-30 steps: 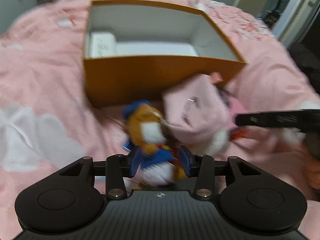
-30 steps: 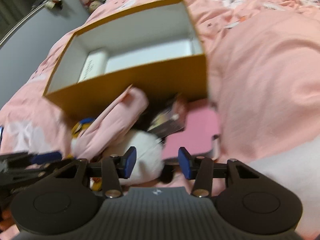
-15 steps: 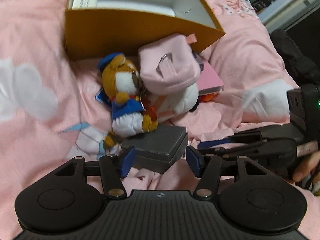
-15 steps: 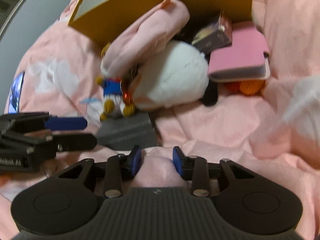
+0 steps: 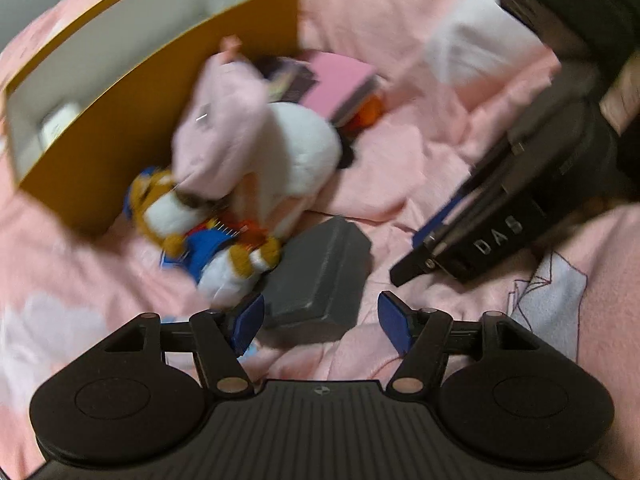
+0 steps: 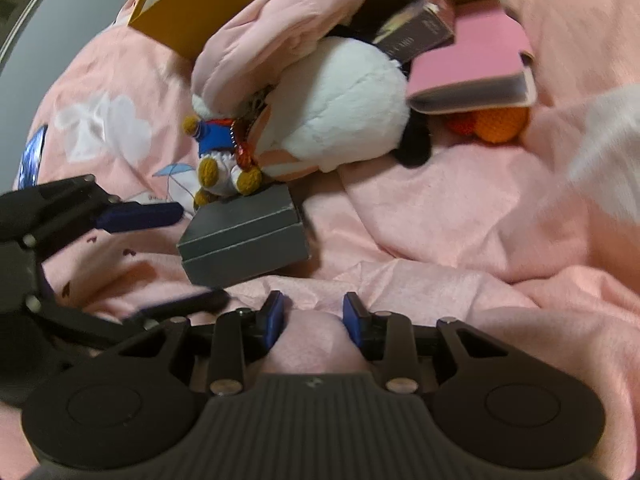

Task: Organize objects
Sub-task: 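Grasp the dark gray box with the left tool, then lift the gray box with the left tool while the right tool grasps the brown card box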

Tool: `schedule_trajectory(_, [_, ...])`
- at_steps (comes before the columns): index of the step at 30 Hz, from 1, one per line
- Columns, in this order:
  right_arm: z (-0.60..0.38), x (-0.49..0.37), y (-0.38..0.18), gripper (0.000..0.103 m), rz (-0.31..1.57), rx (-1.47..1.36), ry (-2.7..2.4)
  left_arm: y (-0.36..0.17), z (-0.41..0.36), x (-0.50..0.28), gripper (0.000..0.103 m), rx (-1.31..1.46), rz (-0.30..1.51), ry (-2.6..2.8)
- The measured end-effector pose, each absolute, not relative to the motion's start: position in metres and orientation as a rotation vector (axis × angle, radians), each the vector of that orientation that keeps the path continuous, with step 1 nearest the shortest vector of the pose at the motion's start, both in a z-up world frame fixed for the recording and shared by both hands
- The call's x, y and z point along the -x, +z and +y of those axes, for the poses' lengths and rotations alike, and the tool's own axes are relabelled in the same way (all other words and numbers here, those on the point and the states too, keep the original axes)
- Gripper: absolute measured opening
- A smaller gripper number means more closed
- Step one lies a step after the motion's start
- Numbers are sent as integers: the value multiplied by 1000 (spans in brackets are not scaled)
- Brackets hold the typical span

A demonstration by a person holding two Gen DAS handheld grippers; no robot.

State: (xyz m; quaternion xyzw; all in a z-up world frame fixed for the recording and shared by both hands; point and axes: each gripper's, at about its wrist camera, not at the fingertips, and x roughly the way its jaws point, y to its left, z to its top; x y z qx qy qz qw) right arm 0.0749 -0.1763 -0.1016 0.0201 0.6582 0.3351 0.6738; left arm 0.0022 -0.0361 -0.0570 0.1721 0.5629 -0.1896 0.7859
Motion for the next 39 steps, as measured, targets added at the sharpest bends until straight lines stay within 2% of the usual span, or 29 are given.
schedule_trajectory(9, [-187,-79,-104,27,1481,-123,728,-78,-51,-17,79,-504,1276,-440])
schedule_trajectory(10, [-185,-80,-104,27,1480,-127,728,-77,-50,-17,76,-517,1262,-419])
schedule_trajectory(14, [-187,-84,-101,27,1463,-151,734,-68,-43,-10,51,-495,1218,-387])
schedule_trajectory(23, [-191,-95,-81,29,1331,-112,660,-43,-6,-4,42,-208,1147,-287])
schedule_trajectory(27, [-197,-120,-62,36,1230,-106,584,-18,23,-2,41,-10,1104,-283])
schedule_trajectory(31, [-199,-149,-50,42,1156,-141,536,10,44,-6,39,137,1003,-272])
schedule_trajectory(34, [-192,-165,-51,43,1105,-155,490,29,60,-15,38,225,924,-261])
schedule_trajectory(39, [-182,-189,-70,43,1143,-195,458,46,78,-35,38,322,806,-227])
